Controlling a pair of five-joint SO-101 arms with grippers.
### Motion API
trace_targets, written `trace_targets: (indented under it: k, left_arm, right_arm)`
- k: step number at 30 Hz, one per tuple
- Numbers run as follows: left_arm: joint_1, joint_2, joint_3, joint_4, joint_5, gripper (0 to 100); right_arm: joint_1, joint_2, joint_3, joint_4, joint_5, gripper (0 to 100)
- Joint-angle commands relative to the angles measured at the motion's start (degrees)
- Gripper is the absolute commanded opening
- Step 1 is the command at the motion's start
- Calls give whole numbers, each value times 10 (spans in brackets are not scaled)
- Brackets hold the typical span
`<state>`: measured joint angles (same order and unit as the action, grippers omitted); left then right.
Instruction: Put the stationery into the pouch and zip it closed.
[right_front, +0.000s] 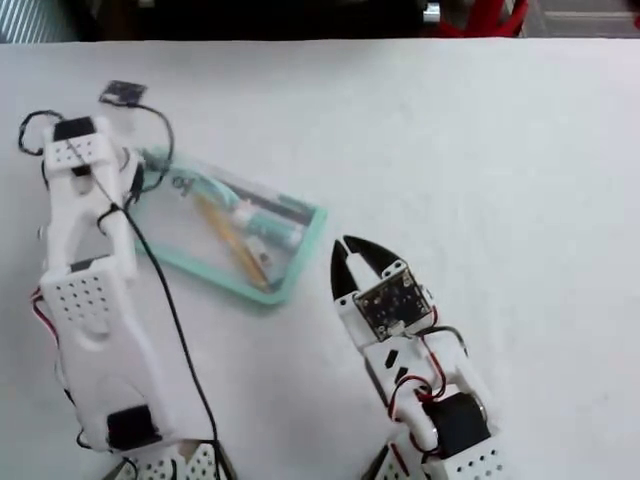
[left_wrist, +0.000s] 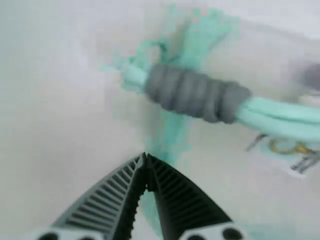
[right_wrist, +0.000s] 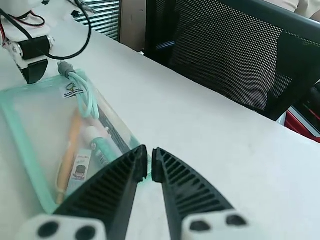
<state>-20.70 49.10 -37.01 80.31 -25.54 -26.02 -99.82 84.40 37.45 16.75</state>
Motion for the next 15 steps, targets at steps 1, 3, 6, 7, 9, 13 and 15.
trace_targets:
  k: [1,3,6,7,9,13,15]
  left_arm:
    - [96,-3,-31,98,-67,23]
    - [128,-3,-31,134,-66,23]
    - [155,-7,-35,155,-65,23]
    - [153,-11,-36,156,-65,23]
    - [136,-22,-50,174,-65,23]
    - [128,-31,-56,212,-66,23]
    - [129,-32,-55,200,-70,23]
  right_arm:
    - [0,-3,-3,-14,6,21]
    - [0,-4,-3,-14,6,21]
    - [0,-4,-4,-14,6,21]
    - [0,-4,-4,-14,6,21]
    - [0,-4,-4,-14,6,21]
    - [1,-4,-4,-14,6,21]
    - [1,-4,-4,-14,6,21]
